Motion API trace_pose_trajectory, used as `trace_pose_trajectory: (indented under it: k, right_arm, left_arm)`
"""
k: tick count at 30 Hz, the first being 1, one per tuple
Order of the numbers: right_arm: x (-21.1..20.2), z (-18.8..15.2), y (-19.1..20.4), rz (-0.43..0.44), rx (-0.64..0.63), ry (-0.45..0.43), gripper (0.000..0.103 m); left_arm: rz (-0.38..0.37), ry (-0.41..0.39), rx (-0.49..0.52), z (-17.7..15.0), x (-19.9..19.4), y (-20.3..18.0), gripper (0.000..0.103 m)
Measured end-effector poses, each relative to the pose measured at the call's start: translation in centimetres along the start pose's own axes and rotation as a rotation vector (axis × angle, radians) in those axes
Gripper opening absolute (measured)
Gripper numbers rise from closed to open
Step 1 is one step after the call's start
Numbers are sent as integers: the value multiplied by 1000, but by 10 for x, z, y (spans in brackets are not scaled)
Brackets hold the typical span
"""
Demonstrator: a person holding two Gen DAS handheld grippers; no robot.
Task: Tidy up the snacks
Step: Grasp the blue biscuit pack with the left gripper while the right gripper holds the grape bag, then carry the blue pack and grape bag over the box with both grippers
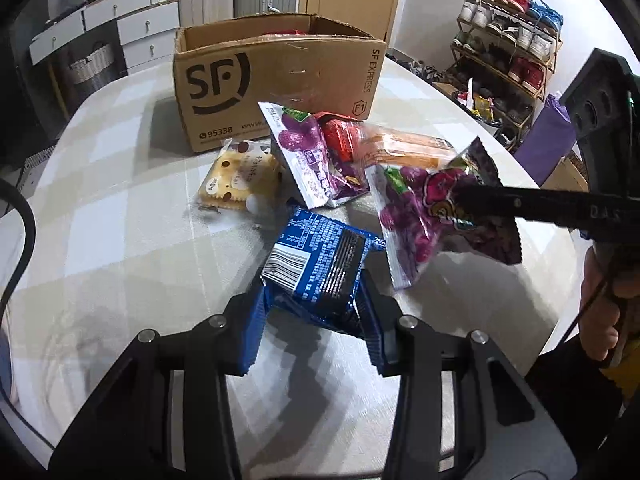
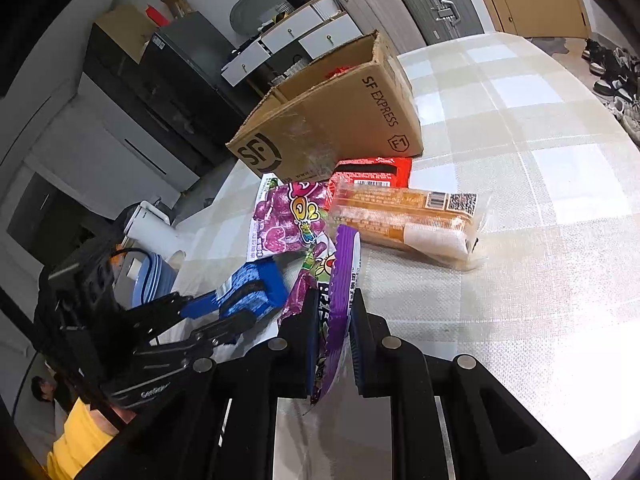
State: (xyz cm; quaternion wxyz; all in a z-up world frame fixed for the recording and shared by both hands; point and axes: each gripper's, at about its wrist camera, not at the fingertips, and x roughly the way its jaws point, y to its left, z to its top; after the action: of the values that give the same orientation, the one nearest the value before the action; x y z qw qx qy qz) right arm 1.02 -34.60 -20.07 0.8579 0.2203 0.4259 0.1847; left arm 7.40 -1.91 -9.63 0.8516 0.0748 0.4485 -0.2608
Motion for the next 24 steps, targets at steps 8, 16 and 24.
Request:
trace_pose_trajectory:
  k: [8, 16, 24]
  right_arm:
    - [-8, -1, 8, 36, -19, -26, 14]
    - [-22, -5, 15, 69, -22, -74, 14]
    - [-44, -13, 31, 34, -75, -174, 14]
  left_arm:
    - [5, -31, -60, -14, -24, 1, 39]
    - [31, -120, -107, -30, -61, -3, 39]
    - [52, -206, -166, -39, -93, 3, 39]
